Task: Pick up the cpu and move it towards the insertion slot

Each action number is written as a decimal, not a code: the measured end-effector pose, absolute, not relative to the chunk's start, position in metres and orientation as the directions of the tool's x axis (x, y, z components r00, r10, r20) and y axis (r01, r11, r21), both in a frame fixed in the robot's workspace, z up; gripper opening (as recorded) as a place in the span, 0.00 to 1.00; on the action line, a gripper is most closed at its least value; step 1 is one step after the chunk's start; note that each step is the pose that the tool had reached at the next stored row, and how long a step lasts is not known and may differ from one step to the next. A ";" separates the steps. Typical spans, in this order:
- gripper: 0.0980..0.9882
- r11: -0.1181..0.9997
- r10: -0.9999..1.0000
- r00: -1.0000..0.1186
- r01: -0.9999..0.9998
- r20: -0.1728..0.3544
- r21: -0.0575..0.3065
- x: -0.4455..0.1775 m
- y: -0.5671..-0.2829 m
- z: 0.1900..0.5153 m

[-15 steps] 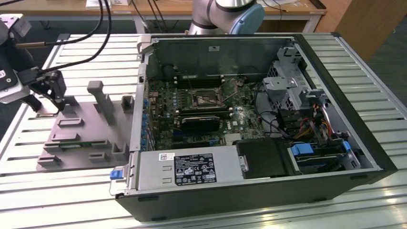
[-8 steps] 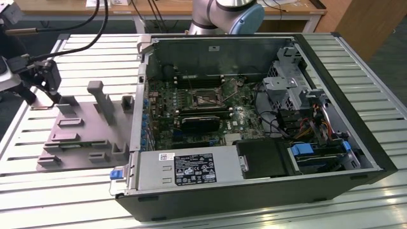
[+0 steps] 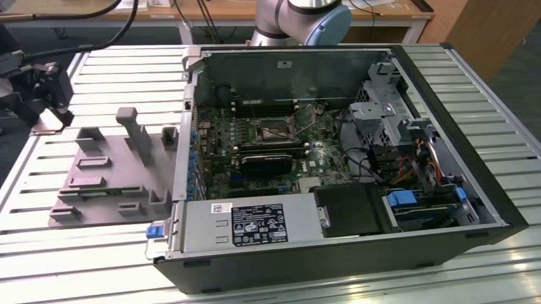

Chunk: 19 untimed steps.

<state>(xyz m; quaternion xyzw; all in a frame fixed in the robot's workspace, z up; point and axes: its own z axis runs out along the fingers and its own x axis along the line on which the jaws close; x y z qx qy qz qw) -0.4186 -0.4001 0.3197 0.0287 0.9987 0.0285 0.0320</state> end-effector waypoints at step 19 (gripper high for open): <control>0.50 0.997 0.059 -0.995 0.055 -0.077 0.060 -0.419 -0.400 0.371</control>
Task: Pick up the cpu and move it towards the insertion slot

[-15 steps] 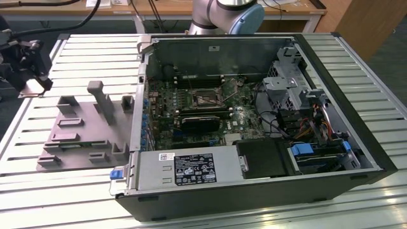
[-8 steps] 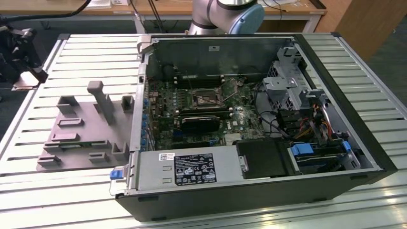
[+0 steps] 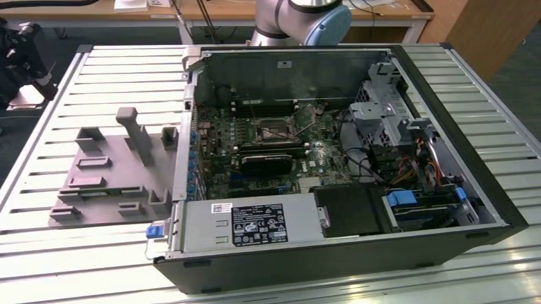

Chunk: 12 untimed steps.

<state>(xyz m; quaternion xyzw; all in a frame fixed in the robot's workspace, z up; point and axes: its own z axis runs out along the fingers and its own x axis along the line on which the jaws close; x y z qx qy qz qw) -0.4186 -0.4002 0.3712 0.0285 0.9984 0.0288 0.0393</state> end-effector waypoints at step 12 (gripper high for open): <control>0.50 0.997 0.059 -0.995 0.055 -0.077 0.060 -0.414 -0.400 0.372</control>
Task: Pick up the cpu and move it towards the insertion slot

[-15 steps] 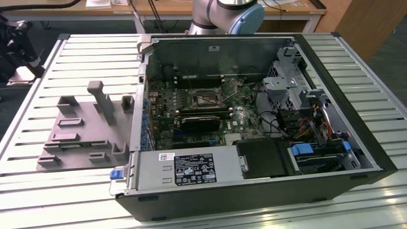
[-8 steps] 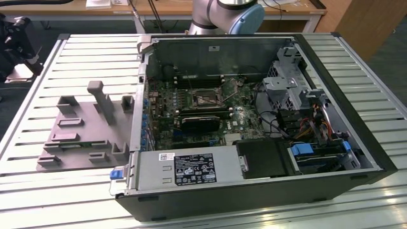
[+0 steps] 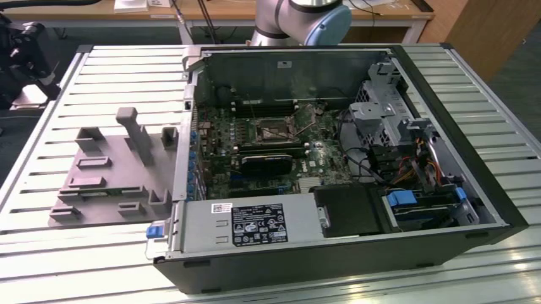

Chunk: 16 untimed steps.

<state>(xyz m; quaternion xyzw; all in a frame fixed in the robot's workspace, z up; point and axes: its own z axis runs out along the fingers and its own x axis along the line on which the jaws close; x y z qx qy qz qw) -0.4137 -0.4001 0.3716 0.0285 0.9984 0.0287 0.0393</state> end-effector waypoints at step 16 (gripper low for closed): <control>0.50 0.997 0.059 -0.995 0.055 -0.077 0.060 -0.386 -0.400 0.371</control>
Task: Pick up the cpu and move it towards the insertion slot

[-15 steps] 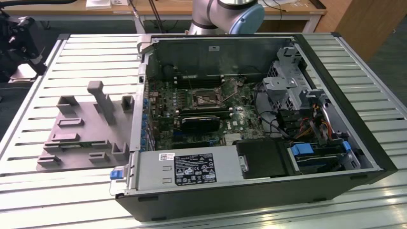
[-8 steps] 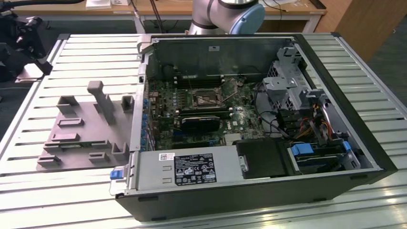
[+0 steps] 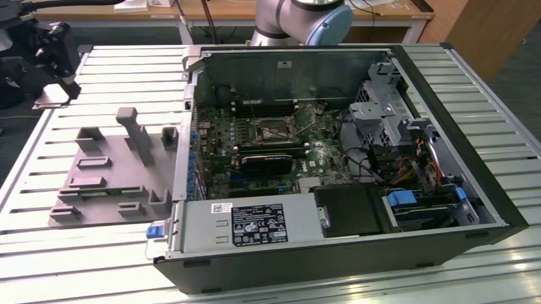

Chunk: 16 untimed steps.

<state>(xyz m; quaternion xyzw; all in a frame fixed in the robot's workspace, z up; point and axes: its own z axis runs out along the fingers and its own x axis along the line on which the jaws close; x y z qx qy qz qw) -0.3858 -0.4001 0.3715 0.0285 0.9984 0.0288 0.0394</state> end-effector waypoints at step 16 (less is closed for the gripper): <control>0.50 0.997 0.059 -0.995 0.055 -0.077 0.060 -0.338 -0.400 0.371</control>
